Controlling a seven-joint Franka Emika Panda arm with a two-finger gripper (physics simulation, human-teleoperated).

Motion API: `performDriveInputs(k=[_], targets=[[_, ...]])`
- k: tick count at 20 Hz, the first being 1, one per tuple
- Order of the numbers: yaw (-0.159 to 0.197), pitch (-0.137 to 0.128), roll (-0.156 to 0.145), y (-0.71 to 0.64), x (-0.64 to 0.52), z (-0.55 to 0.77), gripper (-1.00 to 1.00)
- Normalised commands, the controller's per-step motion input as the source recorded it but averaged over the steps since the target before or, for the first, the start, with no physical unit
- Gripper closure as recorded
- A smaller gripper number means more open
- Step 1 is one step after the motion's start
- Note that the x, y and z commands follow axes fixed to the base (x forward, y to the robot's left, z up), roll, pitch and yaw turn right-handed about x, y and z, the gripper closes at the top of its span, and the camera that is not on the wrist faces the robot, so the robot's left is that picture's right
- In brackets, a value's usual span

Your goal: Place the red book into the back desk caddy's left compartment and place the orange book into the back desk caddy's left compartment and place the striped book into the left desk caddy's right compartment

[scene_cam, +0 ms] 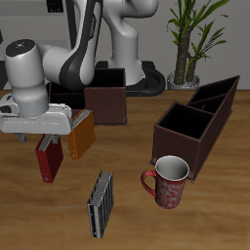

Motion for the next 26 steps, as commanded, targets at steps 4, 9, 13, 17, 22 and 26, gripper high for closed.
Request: performDriveInputs(k=[4, 9, 13, 17, 22, 26], targets=[[0.022, 0.018, -0.007, 0.06, 0.03, -0.30, -1.00], [0.001, 0.041, -0.004, 0.01, 0.05, -0.25, -1.00], [0.018, 0.010, -0.027, -0.02, 0.00, -0.08, 1.00], [-0.011, 0.002, 0.011, 0.07, -0.03, 0.10, 1.00], [-0.028, -0.032, 0.015, 0.09, -0.09, 0.32, 1.00], [0.003, -0.045, -0.010, 0.04, -0.14, 0.44, 1.00]])
